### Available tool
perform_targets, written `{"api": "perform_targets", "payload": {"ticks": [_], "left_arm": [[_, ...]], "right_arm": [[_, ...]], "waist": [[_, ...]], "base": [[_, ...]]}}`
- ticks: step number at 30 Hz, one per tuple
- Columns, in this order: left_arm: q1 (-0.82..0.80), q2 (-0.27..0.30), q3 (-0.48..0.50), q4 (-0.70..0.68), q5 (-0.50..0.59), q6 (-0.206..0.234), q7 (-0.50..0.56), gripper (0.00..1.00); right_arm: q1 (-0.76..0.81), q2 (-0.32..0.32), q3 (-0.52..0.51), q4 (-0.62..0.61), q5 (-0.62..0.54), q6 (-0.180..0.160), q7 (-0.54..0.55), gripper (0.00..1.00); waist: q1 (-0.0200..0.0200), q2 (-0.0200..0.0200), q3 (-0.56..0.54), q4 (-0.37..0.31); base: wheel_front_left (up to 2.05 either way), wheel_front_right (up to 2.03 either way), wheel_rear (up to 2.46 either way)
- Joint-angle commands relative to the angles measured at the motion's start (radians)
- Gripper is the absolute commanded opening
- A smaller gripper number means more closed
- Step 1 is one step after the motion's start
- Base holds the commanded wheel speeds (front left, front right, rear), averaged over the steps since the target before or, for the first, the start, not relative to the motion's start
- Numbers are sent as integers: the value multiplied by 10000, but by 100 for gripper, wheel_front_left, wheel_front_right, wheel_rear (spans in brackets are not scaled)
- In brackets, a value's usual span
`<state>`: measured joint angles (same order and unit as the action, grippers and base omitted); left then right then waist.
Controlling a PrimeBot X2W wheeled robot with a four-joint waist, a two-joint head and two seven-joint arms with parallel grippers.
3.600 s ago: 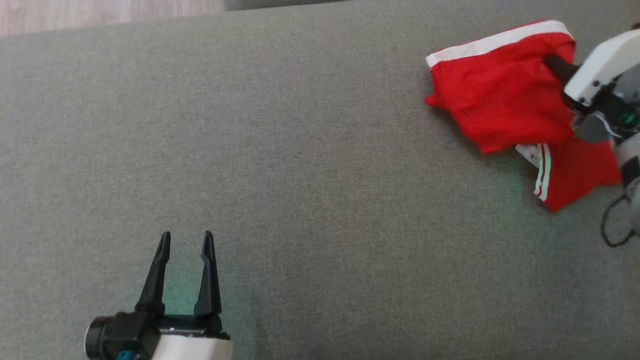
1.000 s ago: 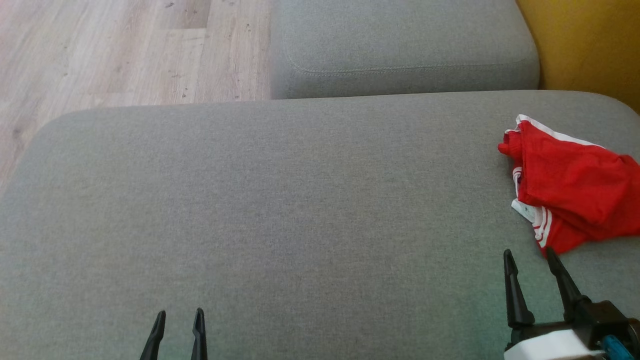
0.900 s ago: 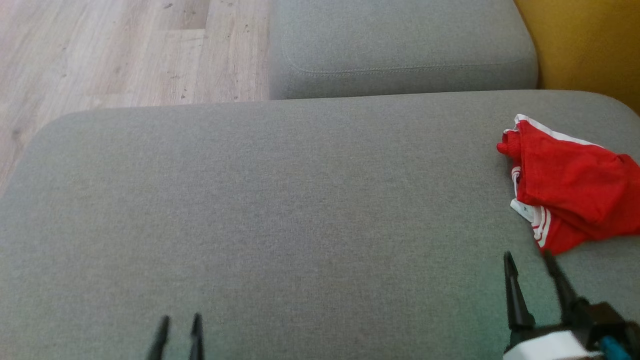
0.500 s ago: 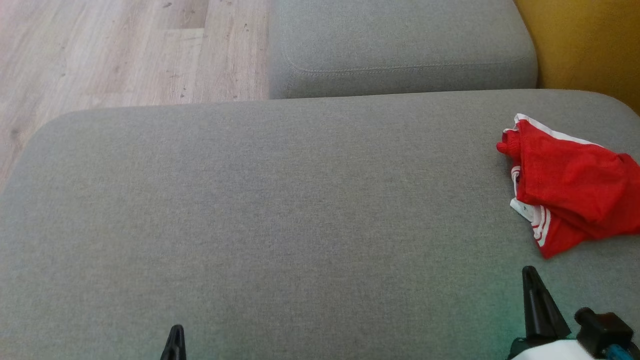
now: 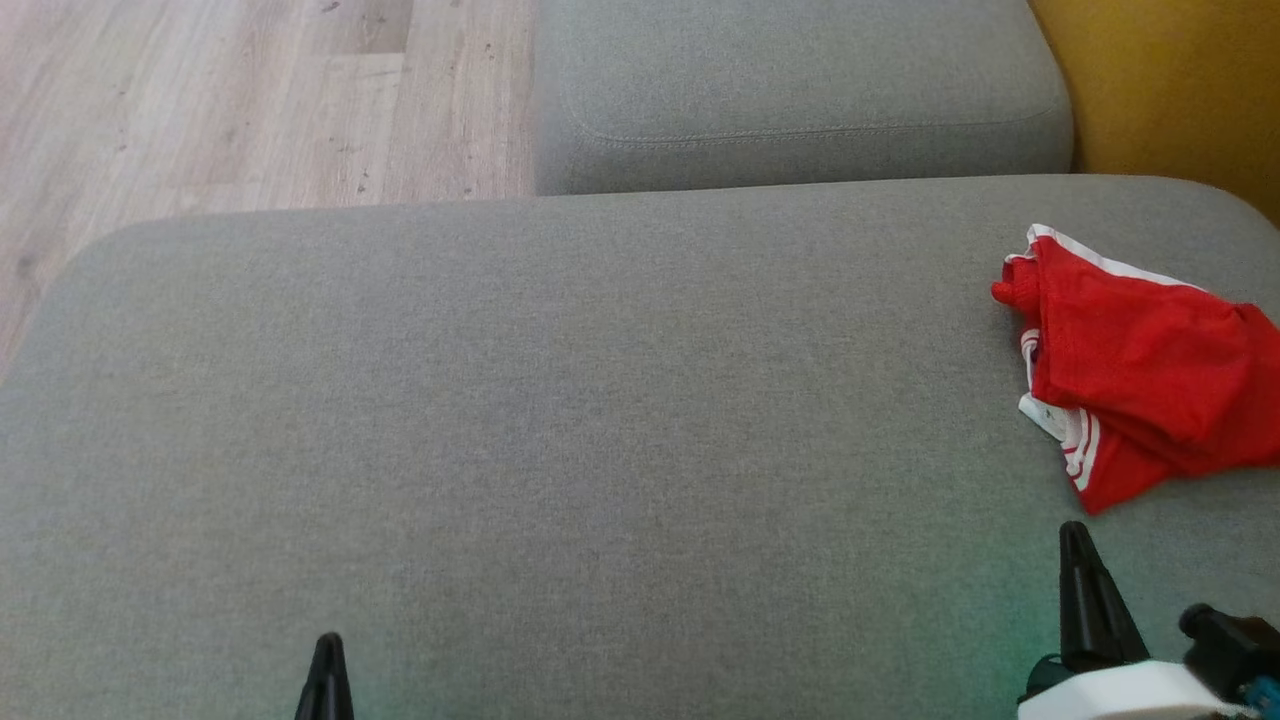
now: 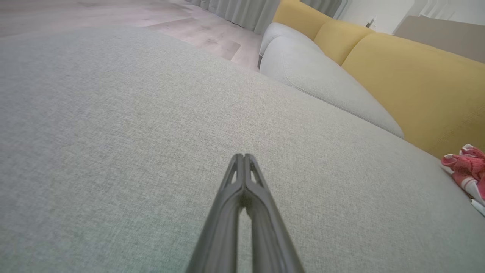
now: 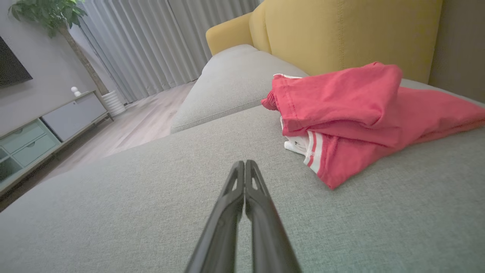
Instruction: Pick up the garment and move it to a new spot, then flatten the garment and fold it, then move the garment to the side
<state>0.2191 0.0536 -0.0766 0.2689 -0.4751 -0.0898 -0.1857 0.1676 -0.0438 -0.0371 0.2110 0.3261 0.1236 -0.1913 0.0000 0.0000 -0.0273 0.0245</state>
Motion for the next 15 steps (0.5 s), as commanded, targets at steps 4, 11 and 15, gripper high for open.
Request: {"api": "perform_targets", "payload": {"ticks": [4,11,15], "left_arm": [[-508,75,197,-261,-598,-87,110,0],[-704,86,295,-267,-1400,-110,297,0],[-817,92,352,-268,-1856,-124,406,0]], "right_arm": [[-573,-141,-6,-247,707,18,126,0],[-728,-165,-21,-207,1620,22,305,0],[-817,-176,-32,-184,2140,24,409,0]], "waist": [[0,0,13,-9],[0,0,34,-27],[0,0,46,-36]], "base": [[0,0,0],[0,0,0],[0,0,0]]}}
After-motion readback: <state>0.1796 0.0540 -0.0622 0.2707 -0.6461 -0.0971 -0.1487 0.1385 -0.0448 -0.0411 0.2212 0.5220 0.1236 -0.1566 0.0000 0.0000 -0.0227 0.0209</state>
